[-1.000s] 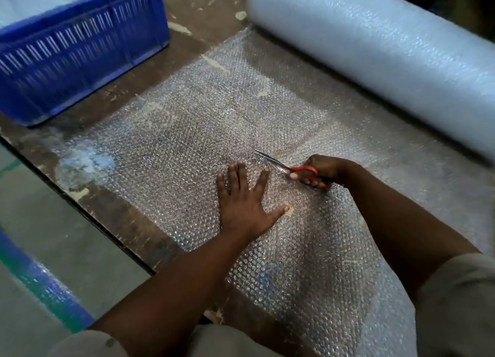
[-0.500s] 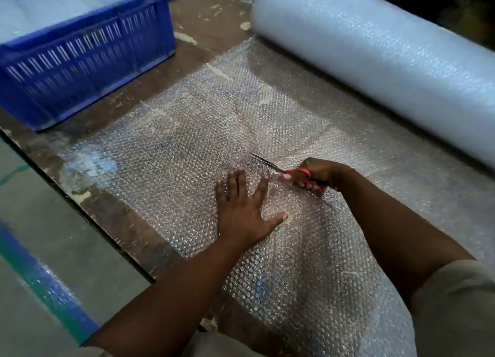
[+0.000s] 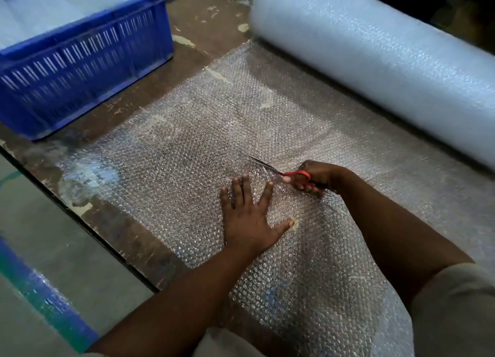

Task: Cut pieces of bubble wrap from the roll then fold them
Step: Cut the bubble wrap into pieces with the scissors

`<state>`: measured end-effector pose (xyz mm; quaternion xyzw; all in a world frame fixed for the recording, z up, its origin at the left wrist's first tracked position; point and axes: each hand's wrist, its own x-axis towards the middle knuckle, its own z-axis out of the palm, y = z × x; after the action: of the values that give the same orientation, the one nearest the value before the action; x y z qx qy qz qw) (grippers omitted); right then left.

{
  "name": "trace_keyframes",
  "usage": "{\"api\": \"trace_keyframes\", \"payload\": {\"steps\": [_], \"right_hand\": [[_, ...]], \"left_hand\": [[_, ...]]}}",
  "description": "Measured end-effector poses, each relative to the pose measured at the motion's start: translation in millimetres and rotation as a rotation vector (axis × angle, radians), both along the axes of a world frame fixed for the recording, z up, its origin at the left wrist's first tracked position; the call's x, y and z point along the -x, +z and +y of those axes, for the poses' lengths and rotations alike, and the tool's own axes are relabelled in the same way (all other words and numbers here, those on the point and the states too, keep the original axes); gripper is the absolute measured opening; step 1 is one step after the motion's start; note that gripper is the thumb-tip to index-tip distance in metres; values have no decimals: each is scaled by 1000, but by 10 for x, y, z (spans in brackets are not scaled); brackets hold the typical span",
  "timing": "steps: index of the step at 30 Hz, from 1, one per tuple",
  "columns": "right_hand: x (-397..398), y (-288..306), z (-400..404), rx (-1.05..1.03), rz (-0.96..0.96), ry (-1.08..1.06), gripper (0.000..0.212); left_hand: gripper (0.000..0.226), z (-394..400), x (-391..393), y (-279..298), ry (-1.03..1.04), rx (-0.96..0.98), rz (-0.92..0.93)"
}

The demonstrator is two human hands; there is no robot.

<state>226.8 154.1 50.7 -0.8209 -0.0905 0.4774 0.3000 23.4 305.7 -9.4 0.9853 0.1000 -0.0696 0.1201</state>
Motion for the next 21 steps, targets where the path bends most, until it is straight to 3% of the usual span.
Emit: {"api": "trace_keyframes", "payload": {"steps": [4, 11, 21], "right_hand": [[-9, 9, 32, -5, -3, 12, 73], [-25, 37, 46, -41, 17, 42, 52], [-51, -29, 157, -21, 7, 5, 59]], "left_hand": [[109, 3, -7, 4, -1, -2, -6], [108, -2, -6, -4, 5, 3, -6], [108, 4, 7, -30, -1, -10, -18]]}}
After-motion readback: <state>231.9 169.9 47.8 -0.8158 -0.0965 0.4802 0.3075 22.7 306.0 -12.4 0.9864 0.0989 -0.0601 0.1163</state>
